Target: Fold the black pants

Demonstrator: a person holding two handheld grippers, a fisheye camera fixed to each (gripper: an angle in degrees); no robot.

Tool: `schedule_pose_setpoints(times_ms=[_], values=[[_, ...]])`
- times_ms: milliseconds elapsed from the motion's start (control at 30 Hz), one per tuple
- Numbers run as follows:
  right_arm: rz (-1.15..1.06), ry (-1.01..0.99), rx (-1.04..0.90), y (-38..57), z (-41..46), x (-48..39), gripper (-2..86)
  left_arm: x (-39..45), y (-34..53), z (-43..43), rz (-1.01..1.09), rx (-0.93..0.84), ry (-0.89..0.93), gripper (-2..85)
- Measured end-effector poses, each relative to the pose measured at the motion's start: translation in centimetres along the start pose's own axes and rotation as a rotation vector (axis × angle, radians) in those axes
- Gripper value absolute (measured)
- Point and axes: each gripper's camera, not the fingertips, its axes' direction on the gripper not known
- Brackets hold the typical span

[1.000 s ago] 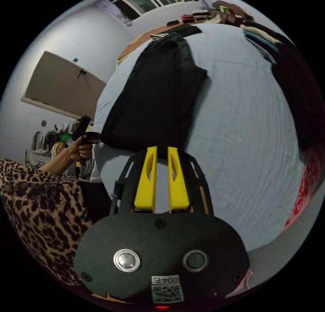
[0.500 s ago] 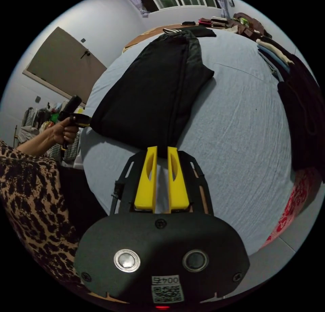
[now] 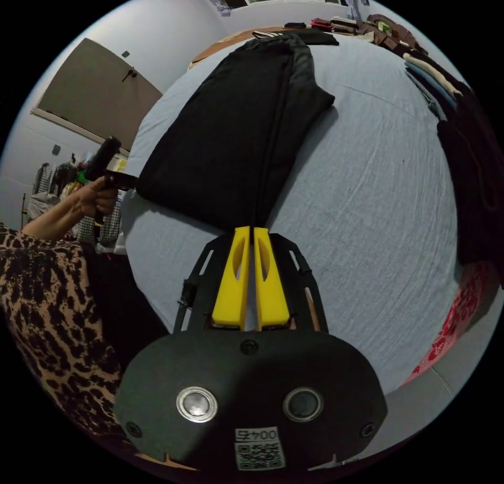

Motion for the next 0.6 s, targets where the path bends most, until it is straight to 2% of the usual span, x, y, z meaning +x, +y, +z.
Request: schedule_pose_setpoints(times_ms=[233,400,467,600], values=[[0.081,-0.216,-0.015,0.8,-2.3,5.4,2.1,-2.0,3.2,1.3,0.005,0.068,0.117,1.3],[0.161,-0.388,0.13,2.1,-5.5,10.6,6.0,-2.4,6.1,0.6,0.092,0.186,0.166,1.5],[0.2,-0.494,0.196,2.2,-5.7,12.6,8.1,-2.3,7.0,0.7,0.122,0.247,0.227,2.9],[0.229,-0.543,0.211,1.4,-4.5,14.0,8.4,-1.1,7.5,2.4,0.17,0.24,0.191,8.6]])
